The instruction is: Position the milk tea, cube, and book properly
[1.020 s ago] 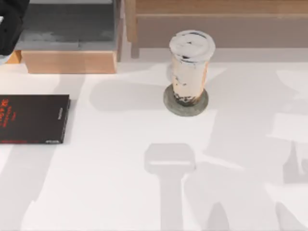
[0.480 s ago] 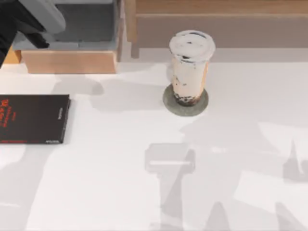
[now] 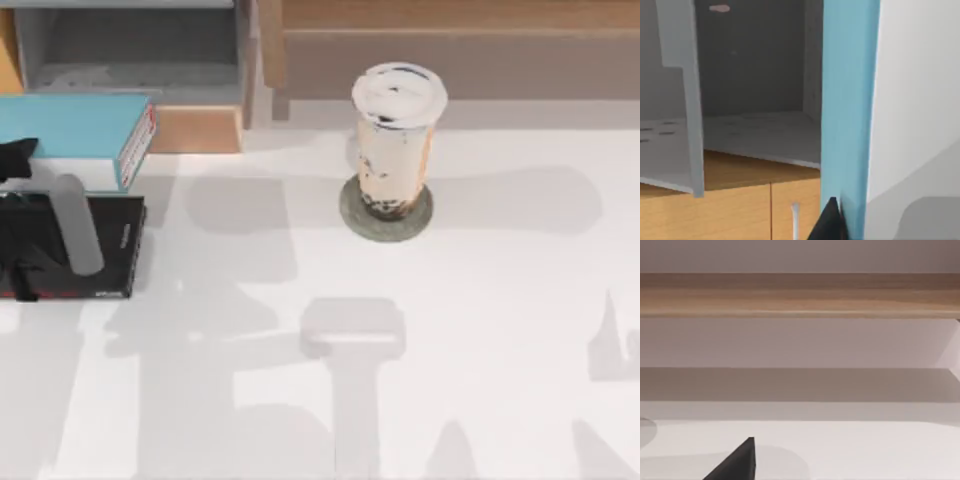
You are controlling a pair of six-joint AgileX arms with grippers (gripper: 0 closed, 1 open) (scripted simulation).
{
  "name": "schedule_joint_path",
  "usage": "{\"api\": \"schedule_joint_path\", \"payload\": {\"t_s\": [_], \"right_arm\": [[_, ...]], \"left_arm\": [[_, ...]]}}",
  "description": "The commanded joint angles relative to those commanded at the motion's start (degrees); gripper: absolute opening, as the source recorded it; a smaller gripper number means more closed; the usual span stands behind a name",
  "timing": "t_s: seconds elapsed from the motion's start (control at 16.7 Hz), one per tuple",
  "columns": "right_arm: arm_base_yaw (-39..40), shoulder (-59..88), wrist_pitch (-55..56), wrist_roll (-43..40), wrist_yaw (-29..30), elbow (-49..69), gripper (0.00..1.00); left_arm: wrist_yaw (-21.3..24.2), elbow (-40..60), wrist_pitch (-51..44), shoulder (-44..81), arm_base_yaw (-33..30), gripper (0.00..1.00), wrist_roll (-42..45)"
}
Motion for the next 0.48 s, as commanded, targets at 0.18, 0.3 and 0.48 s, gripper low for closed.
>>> {"api": "schedule_joint_path", "payload": {"t_s": [0.18,0.3,0.48], "right_arm": [[0.0,0.0,0.0,0.0,0.0,0.0,1.0],[0.0,0.0,0.0,0.0,0.0,0.0,1.0],[0.0,0.0,0.0,0.0,0.0,0.0,1.0]], "left_arm": [[-0.2,-2.9,-2.1,5.3,2.7,0.0,2.7],[-0.3,-3.7,-2.9,7.0,3.6,0.0,3.4],[-0.3,-3.8,-3.0,7.2,3.7,0.0,3.5]]}}
